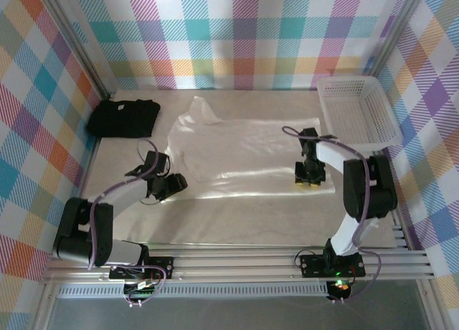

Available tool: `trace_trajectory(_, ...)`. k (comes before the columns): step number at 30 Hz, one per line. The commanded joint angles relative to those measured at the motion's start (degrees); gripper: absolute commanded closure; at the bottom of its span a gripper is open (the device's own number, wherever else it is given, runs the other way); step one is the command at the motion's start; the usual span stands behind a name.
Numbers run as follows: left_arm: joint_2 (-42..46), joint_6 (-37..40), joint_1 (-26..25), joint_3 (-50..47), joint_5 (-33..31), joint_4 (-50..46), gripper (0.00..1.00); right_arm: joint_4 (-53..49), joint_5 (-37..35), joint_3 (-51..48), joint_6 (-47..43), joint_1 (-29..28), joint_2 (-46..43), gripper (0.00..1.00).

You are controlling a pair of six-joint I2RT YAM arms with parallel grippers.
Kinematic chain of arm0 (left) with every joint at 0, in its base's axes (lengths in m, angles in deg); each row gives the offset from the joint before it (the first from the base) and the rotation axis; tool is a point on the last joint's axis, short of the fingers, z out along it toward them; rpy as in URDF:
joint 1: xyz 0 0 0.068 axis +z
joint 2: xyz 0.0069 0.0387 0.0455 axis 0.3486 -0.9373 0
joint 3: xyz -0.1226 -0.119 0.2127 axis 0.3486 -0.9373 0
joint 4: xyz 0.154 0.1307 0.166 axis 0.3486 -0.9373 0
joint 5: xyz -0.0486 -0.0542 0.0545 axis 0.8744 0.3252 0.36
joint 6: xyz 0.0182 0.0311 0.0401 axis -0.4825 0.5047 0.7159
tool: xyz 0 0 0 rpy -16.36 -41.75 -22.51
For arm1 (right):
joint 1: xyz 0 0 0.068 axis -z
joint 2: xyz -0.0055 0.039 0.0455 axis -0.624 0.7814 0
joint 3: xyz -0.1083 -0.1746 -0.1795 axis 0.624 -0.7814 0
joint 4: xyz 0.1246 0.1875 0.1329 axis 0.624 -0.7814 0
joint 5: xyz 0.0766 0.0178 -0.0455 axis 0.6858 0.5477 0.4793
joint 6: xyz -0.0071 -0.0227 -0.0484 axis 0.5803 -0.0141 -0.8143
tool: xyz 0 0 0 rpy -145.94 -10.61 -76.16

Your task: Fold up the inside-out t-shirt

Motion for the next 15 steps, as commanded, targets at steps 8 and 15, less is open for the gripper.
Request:
trace_trajectory(8, 5.90, -2.21, 1.76, 0.82, 1.19, -3.81, 0.41, 33.49, 19.70, -0.46, -15.21, -25.02, -8.85, 0.46)
trace_trajectory(15, 2.13, -2.28, 4.42, -1.94, 3.85, -1.55, 0.45, 36.04, 22.33, 13.79, -24.98, -36.21, 8.84, 0.39)
